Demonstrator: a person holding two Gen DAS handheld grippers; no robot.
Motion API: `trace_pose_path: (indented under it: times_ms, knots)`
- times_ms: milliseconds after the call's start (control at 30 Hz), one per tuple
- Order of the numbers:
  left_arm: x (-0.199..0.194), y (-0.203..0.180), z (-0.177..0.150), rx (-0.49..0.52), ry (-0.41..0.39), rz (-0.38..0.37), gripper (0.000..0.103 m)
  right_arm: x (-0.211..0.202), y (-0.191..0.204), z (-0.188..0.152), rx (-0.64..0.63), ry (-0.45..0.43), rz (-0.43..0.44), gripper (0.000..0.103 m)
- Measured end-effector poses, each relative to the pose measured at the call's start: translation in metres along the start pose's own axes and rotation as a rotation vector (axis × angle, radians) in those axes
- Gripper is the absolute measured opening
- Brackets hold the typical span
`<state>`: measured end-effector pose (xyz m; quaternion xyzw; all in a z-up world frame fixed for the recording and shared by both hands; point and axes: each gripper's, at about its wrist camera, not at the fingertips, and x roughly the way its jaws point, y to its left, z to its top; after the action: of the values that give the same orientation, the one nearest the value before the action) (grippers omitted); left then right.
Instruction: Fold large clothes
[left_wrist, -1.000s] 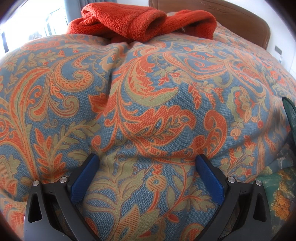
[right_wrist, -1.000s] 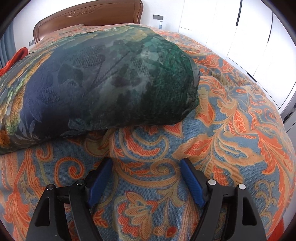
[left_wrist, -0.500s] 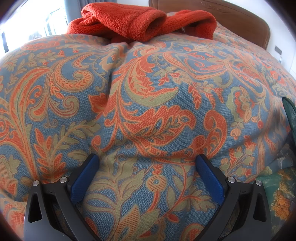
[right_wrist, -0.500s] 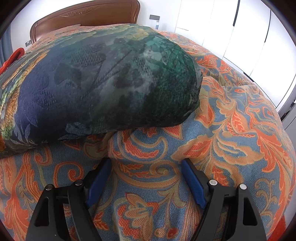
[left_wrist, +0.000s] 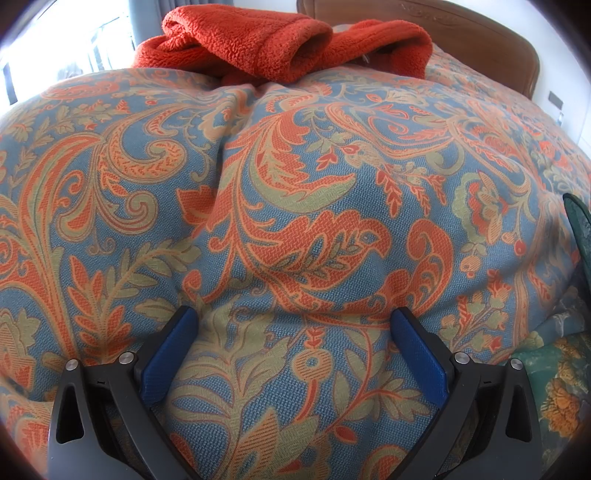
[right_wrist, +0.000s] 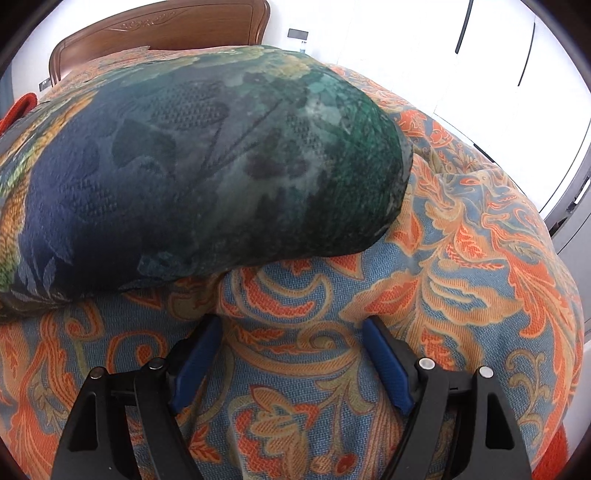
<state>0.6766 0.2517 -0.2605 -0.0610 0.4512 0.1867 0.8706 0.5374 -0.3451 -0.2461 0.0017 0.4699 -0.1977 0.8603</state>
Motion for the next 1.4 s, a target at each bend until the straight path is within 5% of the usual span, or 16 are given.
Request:
trace_pose_path:
  times_ms: [1400]
  knots:
    - [0.0, 0.0, 0.0, 0.0, -0.001, -0.002, 0.103, 0.006, 0.013, -0.007, -0.001, -0.012, -0.018, 0.082]
